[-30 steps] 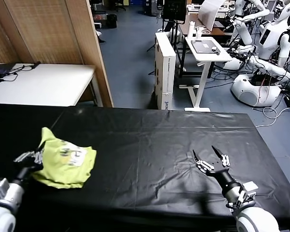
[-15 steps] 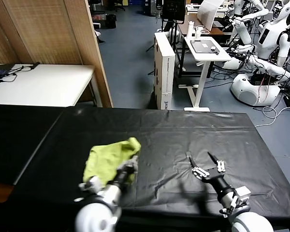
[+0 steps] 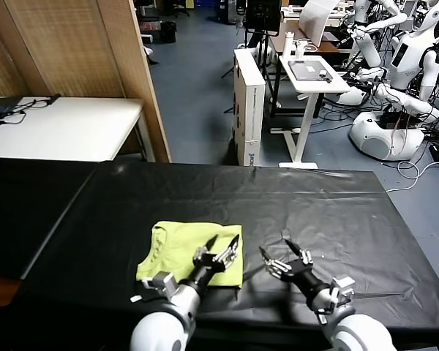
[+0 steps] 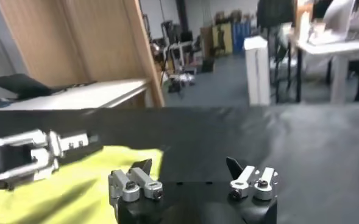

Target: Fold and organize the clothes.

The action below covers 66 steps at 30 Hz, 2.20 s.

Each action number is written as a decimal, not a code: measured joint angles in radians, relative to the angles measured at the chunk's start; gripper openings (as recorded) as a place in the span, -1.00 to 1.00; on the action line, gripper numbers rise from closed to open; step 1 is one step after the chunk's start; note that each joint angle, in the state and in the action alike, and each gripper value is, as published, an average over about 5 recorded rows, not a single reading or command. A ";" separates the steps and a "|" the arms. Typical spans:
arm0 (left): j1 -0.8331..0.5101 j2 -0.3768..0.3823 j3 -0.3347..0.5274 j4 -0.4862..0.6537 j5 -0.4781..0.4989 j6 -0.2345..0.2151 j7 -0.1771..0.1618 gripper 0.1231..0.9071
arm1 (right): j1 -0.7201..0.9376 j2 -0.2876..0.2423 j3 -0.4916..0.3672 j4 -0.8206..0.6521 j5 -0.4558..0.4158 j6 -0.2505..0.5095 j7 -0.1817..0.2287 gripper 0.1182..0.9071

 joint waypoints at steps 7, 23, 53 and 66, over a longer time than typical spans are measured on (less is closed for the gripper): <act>0.025 0.031 -0.064 -0.058 0.027 -0.032 -0.006 1.00 | 0.094 0.033 -0.114 -0.048 0.106 -0.070 0.066 1.00; 0.094 0.029 -0.147 -0.098 0.072 -0.064 -0.010 1.00 | 0.181 0.093 -0.197 -0.147 0.111 -0.077 0.084 -0.84; 0.163 0.090 -0.282 -0.094 0.176 -0.212 -0.040 1.00 | 0.002 -0.035 0.132 0.007 -0.040 0.024 0.073 0.70; 0.477 0.228 -0.414 -0.145 0.179 -0.376 -0.081 1.00 | -0.262 -0.014 0.312 0.138 -0.203 0.264 0.067 1.00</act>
